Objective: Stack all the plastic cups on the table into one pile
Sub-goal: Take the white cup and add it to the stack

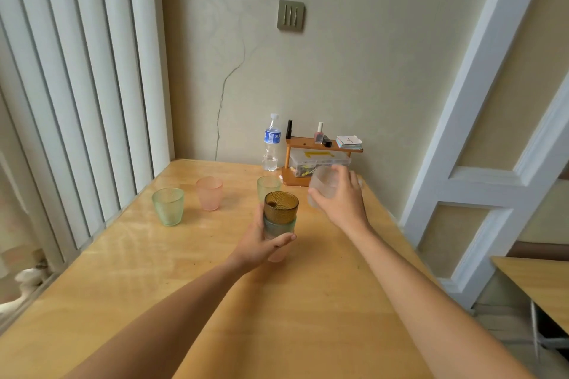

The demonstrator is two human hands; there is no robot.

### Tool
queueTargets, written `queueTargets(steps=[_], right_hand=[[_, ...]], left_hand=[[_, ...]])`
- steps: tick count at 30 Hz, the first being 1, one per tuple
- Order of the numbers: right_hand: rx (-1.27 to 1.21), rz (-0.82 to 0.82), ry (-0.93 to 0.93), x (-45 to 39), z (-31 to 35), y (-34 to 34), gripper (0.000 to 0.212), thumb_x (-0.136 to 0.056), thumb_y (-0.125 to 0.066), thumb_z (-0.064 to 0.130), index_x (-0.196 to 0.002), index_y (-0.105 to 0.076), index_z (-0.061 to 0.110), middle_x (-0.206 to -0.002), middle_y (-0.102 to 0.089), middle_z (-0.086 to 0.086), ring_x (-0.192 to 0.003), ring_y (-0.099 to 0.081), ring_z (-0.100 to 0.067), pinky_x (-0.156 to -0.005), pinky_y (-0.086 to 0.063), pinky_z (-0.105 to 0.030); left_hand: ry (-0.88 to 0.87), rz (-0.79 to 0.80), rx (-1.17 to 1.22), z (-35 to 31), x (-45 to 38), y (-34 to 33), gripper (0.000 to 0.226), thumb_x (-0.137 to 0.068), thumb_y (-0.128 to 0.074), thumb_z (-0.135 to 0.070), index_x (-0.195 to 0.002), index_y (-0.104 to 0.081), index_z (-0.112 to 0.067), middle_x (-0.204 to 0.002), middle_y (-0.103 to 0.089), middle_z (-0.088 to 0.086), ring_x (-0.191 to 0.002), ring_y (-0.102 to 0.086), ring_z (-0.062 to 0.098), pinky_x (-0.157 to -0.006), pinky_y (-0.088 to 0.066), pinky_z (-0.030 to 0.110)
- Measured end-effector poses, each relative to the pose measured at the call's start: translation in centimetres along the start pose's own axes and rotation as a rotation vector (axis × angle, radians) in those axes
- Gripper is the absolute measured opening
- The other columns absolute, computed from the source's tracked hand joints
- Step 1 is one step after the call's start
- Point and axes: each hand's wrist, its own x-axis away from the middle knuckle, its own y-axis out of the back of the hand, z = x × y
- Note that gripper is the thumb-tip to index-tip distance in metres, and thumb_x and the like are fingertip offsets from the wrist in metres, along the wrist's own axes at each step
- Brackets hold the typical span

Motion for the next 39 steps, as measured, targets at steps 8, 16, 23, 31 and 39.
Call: queueTargets(steps=[8, 16, 23, 31, 39], right_hand=[[-0.042, 0.162, 0.164, -0.2, 6.4, -0.6, 0.073, -0.082, -0.079, 0.045, -0.143, -0.047, 0.02, -0.143, -0.049, 0.001, -0.13, -0.047, -0.015, -0.098, -0.036, -0.024], [-0.012, 0.346, 0.115, 2.1, 5.4, -3.2, 0.074, -0.084, -0.075, 0.048, -0.146, -0.04, 0.027, -0.147, -0.041, -0.001, -0.137, -0.045, -0.02, -0.105, -0.039, -0.032], [-0.048, 0.279, 0.109, 3.0, 5.2, -3.7, 0.079, -0.079, -0.08, 0.04, -0.146, -0.041, 0.028, -0.143, -0.043, 0.003, -0.133, -0.047, -0.017, -0.098, -0.036, -0.026], [-0.041, 0.281, 0.155, 2.6, 6.2, -3.9, 0.079, -0.077, -0.084, 0.041, -0.144, -0.044, 0.024, -0.139, -0.047, 0.001, -0.13, -0.047, -0.015, -0.096, -0.033, -0.021], [-0.075, 0.344, 0.164, 1.9, 7.4, -6.2, 0.096, -0.075, -0.084, 0.046, -0.152, -0.031, 0.024, -0.155, -0.038, 0.001, -0.141, -0.04, -0.017, -0.109, -0.036, -0.031]], left_hand=[[0.027, 0.036, -0.034, -0.2, -0.2, 0.5, 0.08, -0.083, -0.091, -0.018, -0.145, -0.04, -0.021, -0.138, -0.065, 0.003, -0.125, -0.064, 0.013, -0.09, -0.047, 0.003], [0.033, 0.056, -0.027, 0.0, -0.3, 0.7, 0.089, -0.083, -0.091, -0.021, -0.151, -0.034, -0.02, -0.14, -0.066, 0.001, -0.127, -0.065, 0.015, -0.095, -0.052, 0.011], [-0.014, 0.028, -0.049, 0.2, 0.1, 0.3, 0.096, -0.082, -0.091, -0.026, -0.156, -0.032, -0.021, -0.144, -0.062, -0.005, -0.13, -0.062, 0.009, -0.103, -0.049, 0.013], [-0.031, -0.039, -0.038, -0.6, 0.5, 1.3, 0.087, -0.079, -0.092, -0.024, -0.149, -0.041, -0.028, -0.141, -0.065, -0.002, -0.131, -0.064, 0.016, -0.111, -0.052, 0.035], [0.033, -0.066, -0.023, -0.5, 0.9, 3.3, 0.093, -0.08, -0.093, -0.021, -0.152, -0.034, -0.018, -0.139, -0.064, -0.006, -0.133, -0.062, 0.016, -0.107, -0.052, 0.03]])
